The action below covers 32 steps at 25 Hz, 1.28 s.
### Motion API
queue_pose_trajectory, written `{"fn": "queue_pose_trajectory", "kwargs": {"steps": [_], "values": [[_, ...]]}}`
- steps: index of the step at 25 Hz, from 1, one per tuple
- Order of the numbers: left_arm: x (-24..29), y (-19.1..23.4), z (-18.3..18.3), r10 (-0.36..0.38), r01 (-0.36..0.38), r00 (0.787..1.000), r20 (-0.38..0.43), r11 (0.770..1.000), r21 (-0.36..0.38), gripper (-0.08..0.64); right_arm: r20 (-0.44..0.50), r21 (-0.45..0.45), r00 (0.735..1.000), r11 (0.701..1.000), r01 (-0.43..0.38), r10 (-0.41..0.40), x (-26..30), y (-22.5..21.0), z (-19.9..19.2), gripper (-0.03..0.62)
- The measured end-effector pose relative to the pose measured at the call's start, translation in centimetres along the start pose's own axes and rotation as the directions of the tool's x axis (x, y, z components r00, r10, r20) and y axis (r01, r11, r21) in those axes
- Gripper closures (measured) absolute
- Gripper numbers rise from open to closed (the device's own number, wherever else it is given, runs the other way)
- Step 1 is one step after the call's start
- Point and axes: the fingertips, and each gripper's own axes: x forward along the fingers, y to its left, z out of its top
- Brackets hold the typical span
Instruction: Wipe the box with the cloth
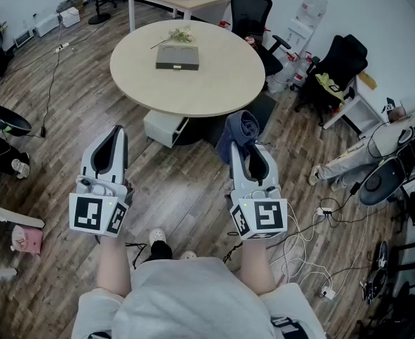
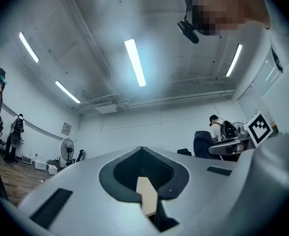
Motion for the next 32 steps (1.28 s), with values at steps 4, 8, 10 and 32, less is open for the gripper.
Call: {"fn": "queue_pose_trajectory", "kwargs": {"steps": [4,8,10,32], "values": [[0.0,0.0,0.1,-0.01,0.01,1.0,-0.002,1.0,-0.001,0.552,-0.001,-0.006,1.0,1.0,-0.001,0.001,0.0,0.3,0.2,0.476],[0.3,0.6,0.2,-0.014,0.014,1.0,0.002,1.0,0.0,0.552,0.005,-0.002,1.0,1.0,0.006,-0.006,0.5,0.6,0.3,0.476],[0.5,1.2,0.2,-0.017,0.017,1.0,0.003,1.0,-0.001,0.552,0.004,-0.005,1.0,1.0,0.009,-0.009,0.9,0.9,0.3,0.476],[3.1,10.0,-1.3,-0.055,0.055,0.998,0.031,0.998,-0.01,0.552,-0.043,-0.004,0.997,0.998,0.057,-0.057,8.4,5.2,-2.3,0.471]]}}
